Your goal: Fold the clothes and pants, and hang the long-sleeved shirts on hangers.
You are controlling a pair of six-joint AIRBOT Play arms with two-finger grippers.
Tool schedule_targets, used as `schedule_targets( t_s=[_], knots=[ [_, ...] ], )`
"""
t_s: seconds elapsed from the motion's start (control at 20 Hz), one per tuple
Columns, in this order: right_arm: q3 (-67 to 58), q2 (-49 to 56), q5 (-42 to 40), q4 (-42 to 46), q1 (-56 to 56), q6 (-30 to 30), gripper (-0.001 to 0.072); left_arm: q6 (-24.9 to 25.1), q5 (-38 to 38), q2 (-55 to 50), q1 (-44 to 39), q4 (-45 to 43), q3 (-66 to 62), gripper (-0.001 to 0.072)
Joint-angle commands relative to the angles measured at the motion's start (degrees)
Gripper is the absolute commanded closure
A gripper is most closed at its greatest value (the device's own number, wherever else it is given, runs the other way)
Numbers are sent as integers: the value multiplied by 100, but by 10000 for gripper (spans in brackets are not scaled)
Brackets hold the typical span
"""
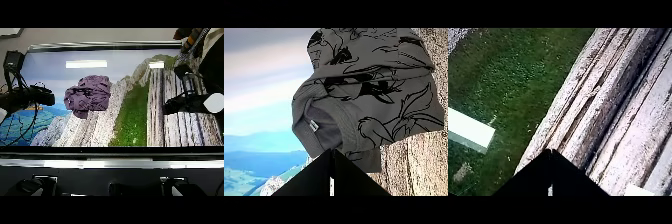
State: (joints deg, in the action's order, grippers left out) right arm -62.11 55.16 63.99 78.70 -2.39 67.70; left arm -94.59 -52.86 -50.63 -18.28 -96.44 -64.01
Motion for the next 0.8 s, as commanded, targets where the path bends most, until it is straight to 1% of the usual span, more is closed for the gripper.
schedule_targets(
  t_s=[0.0, 0.35, 0.4, 0.45, 0.5, 0.65, 0.75],
  knots=[
    [-7, -4, 2, -2, -4, 2, 669, 2, 48, -2, -2, 0, 0, 679],
    [-7, -2, 2, -2, -4, 2, 669, 2, 50, -4, -2, 0, 2, 677],
    [-7, -2, 2, -2, -4, 2, 669, 4, 55, -22, 0, -4, 2, 603],
    [-7, -4, 4, -2, -4, 2, 669, 0, 105, -52, 0, 0, 4, 338],
    [-7, -2, 4, -2, -4, 2, 669, 0, 188, -111, -4, 13, 4, -13],
    [-7, -2, 0, -2, -4, 2, 669, 2, 592, -385, -4, 188, 4, -13],
    [-7, -2, -2, -2, -4, 2, 669, 2, 1165, -708, -2, 219, 4, -13]
  ],
)
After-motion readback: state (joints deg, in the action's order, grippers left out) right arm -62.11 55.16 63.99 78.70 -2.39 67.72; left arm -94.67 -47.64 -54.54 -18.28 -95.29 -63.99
